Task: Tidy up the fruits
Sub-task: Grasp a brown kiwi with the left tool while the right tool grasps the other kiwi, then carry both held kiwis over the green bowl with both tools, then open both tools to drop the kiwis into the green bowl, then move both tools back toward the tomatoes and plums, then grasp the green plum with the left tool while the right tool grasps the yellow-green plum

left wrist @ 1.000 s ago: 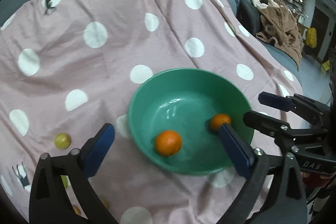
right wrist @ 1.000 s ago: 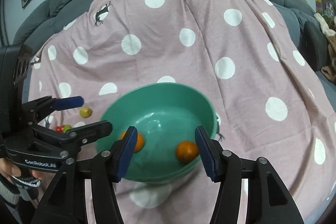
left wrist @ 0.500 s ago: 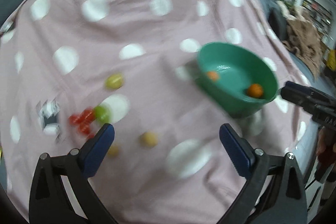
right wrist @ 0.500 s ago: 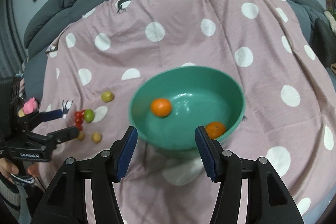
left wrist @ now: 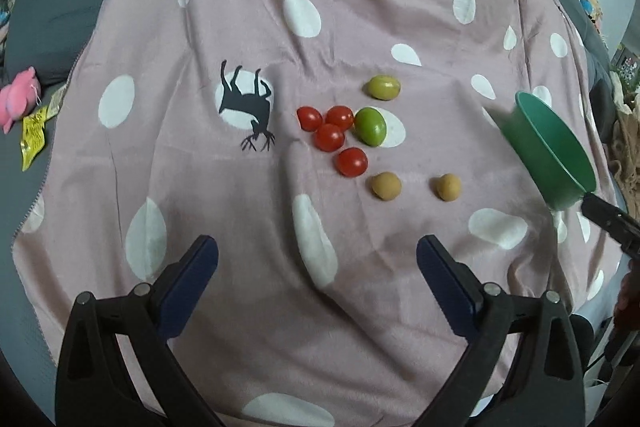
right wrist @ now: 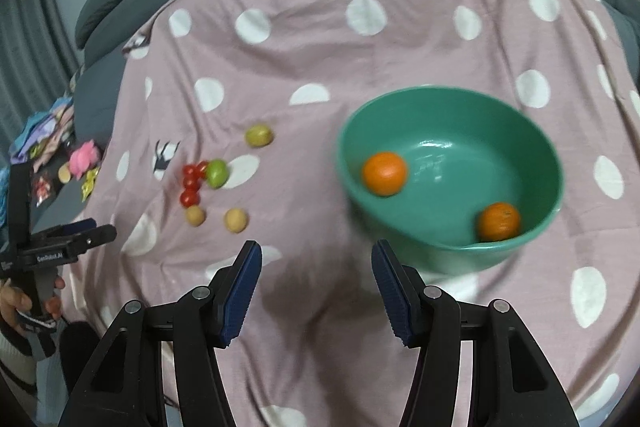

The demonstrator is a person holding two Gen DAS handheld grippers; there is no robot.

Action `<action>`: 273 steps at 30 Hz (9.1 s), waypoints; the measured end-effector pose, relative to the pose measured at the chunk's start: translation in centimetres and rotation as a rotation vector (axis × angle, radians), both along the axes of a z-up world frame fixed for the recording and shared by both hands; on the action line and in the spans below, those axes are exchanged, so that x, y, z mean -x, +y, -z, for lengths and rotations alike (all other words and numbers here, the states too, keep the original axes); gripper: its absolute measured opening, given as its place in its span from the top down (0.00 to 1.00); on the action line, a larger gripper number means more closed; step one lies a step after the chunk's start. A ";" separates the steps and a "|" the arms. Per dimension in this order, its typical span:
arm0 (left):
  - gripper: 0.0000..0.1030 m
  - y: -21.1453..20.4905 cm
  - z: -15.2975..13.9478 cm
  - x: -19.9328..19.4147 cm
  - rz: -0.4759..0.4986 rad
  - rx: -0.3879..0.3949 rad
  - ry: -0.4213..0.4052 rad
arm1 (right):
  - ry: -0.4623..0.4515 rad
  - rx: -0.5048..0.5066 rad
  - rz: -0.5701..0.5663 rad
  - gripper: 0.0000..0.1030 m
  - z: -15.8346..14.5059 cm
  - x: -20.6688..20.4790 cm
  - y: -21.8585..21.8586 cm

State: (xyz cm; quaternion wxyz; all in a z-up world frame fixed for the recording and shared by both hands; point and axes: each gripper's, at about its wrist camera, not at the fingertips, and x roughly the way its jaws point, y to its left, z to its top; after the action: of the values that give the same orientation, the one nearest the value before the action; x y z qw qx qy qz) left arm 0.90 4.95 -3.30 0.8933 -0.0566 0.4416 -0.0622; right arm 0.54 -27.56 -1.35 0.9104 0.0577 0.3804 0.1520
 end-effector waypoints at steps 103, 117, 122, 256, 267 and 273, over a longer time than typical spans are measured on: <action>0.74 -12.5 -4.2 -0.3 0.304 -0.016 -0.117 | -0.079 -0.002 -0.067 0.72 -1.1 1.8 3.2; 0.74 -18.0 -4.9 -2.5 0.414 -0.041 -0.135 | -0.087 -0.030 0.034 0.72 -1.3 1.0 -1.5; 0.74 -19.8 -4.8 -3.4 0.448 -0.048 -0.136 | -0.099 -0.037 0.070 0.72 -1.4 0.7 -3.2; 0.28 -4.4 0.7 -6.4 0.112 0.141 -0.002 | 0.059 -0.075 -0.168 0.55 0.9 -4.2 7.6; 0.40 -5.5 2.6 -12.5 0.112 0.125 0.040 | 0.078 -0.112 -0.183 0.55 2.4 -6.3 7.7; 0.47 -6.6 4.0 -14.6 0.105 0.061 0.068 | 0.091 -0.129 -0.192 0.55 3.3 -7.3 7.7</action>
State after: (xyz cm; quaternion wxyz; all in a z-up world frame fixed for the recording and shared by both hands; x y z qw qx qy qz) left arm 15.54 -1.61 -7.30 0.8711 -0.0626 0.4719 -0.1206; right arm 7.87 -19.86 -4.66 0.8679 0.0861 0.4144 0.2599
